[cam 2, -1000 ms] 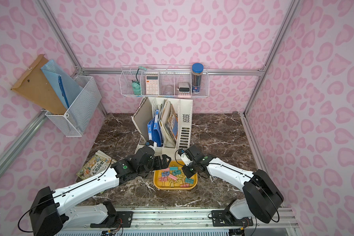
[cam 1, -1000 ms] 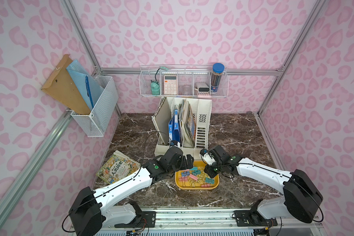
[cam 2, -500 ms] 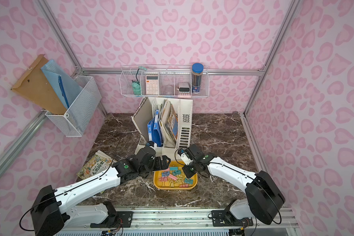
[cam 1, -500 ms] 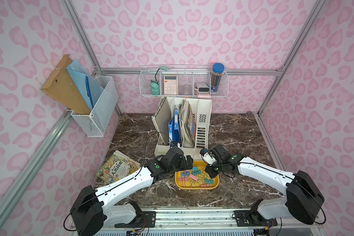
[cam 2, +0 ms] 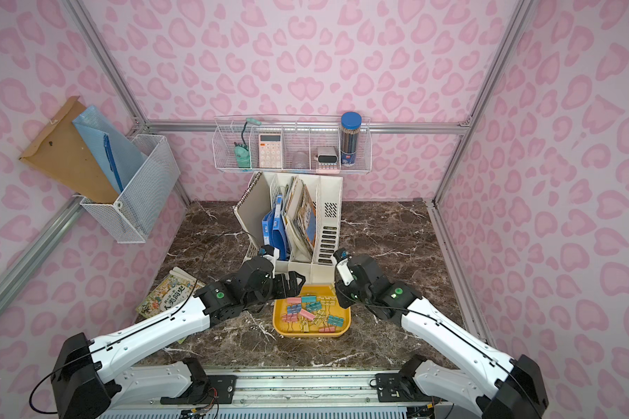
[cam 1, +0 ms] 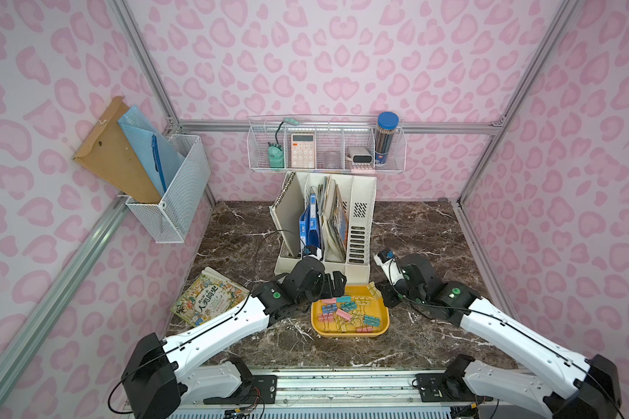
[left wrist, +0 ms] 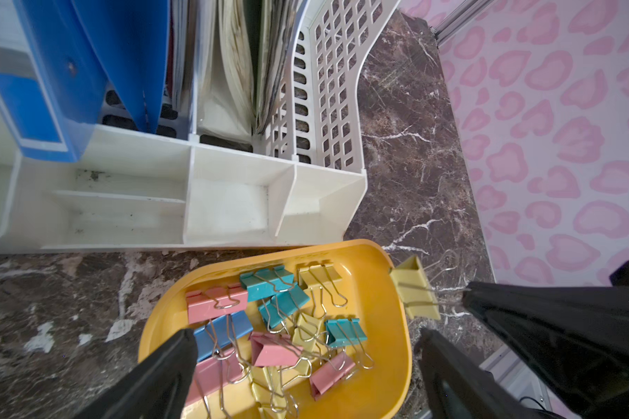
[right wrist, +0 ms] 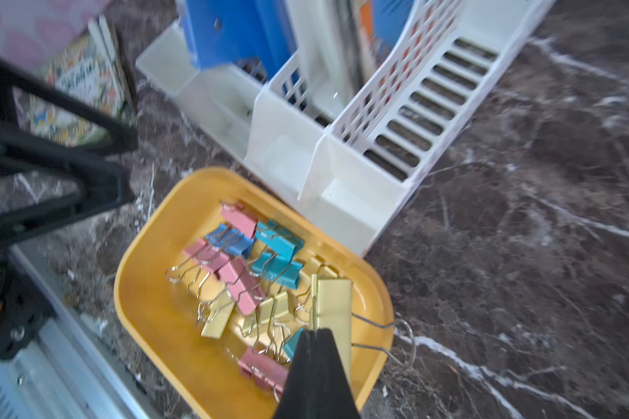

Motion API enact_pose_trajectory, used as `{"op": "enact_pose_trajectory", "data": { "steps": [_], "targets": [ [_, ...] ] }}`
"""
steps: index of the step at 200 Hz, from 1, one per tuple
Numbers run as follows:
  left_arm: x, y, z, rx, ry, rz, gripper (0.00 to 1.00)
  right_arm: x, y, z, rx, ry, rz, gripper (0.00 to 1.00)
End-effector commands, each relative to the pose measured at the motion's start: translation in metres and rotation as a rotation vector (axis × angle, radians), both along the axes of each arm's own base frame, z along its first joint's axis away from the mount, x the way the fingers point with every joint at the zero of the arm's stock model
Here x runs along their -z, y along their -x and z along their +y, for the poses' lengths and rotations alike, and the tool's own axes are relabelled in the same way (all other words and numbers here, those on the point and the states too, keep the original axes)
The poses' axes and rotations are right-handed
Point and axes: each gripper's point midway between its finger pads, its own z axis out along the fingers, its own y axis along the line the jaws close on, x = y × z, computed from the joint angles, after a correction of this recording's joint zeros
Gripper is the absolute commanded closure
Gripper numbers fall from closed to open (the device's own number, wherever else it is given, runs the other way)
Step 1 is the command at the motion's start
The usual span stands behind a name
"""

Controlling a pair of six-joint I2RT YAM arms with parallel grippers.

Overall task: Take out the binder clips from the storage box
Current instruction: Pick up the binder clip from the storage box, then place the binder clip at the center of the board.

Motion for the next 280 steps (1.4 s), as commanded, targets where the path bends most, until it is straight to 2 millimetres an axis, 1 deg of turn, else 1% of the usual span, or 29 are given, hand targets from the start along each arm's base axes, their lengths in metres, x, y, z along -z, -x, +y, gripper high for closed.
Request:
{"op": "enact_pose_trajectory", "data": {
  "steps": [1, 14, 27, 38, 43, 71, 90, 105, 112, 125, 135, 157, 173, 200, 224, 267, 280],
  "targets": [
    [-0.007, -0.003, -0.015, 0.041, 0.016, -0.008, 0.00, -0.024, -0.030, -0.043, 0.292, -0.183, -0.079, 1.00],
    [-0.005, -0.004, -0.024, 0.057, 0.004, 0.005, 0.01, -0.018, -0.041, -0.074, 0.430, -0.307, -0.061, 1.00],
    [-0.004, -0.003, -0.038, 0.079, -0.009, 0.011, 0.00, 0.003, -0.049, -0.104, 0.577, -0.406, -0.002, 1.00],
    [-0.002, -0.003, -0.049, 0.092, -0.033, 0.014, 0.01, 0.021, -0.054, -0.122, 0.674, -0.471, 0.052, 1.00],
    [0.000, -0.002, -0.054, 0.098, -0.045, 0.014, 0.00, 0.028, -0.055, -0.125, 0.697, -0.500, 0.069, 1.00],
    [-0.001, -0.003, -0.074, 0.105, -0.084, -0.005, 0.00, 0.046, -0.065, -0.125, 0.800, -0.645, 0.108, 1.00],
    [-0.002, -0.005, -0.077, 0.081, -0.076, -0.013, 0.01, 0.055, -0.069, -0.126, 0.898, -0.674, 0.121, 1.00],
    [-0.003, -0.008, -0.074, 0.056, -0.062, -0.023, 0.00, 0.061, -0.069, -0.125, 0.989, -0.689, 0.118, 1.00],
    [-0.003, -0.008, -0.073, 0.048, -0.059, -0.029, 0.00, 0.065, -0.069, -0.128, 1.053, -0.696, 0.111, 1.00],
    [-0.004, -0.010, -0.067, 0.021, -0.063, -0.039, 0.00, 0.071, -0.069, -0.122, 1.111, -0.725, 0.119, 1.00],
    [-0.006, -0.010, -0.062, 0.005, -0.065, -0.048, 0.01, 0.080, -0.066, -0.119, 1.179, -0.731, 0.144, 1.00],
    [-0.011, -0.010, -0.055, -0.008, -0.065, -0.067, 0.01, 0.098, -0.061, -0.121, 1.327, -0.740, 0.179, 1.00],
    [-0.013, -0.009, -0.051, -0.017, -0.070, -0.072, 0.01, 0.104, -0.061, -0.118, 1.376, -0.763, 0.188, 1.00],
    [-0.013, -0.007, -0.047, -0.024, -0.067, -0.072, 0.00, 0.125, -0.053, -0.117, 1.522, -0.750, 0.243, 1.00],
    [-0.012, -0.006, -0.044, -0.033, -0.073, -0.068, 0.01, 0.129, -0.057, -0.110, 1.572, -0.762, 0.248, 1.00],
    [-0.013, -0.005, -0.039, -0.044, -0.074, -0.071, 0.01, 0.143, -0.052, -0.105, 1.679, -0.741, 0.293, 1.00],
    [-0.012, -0.005, -0.038, -0.047, -0.077, -0.072, 0.00, 0.144, -0.053, -0.099, 1.668, -0.732, 0.308, 0.95]
  ]
}}
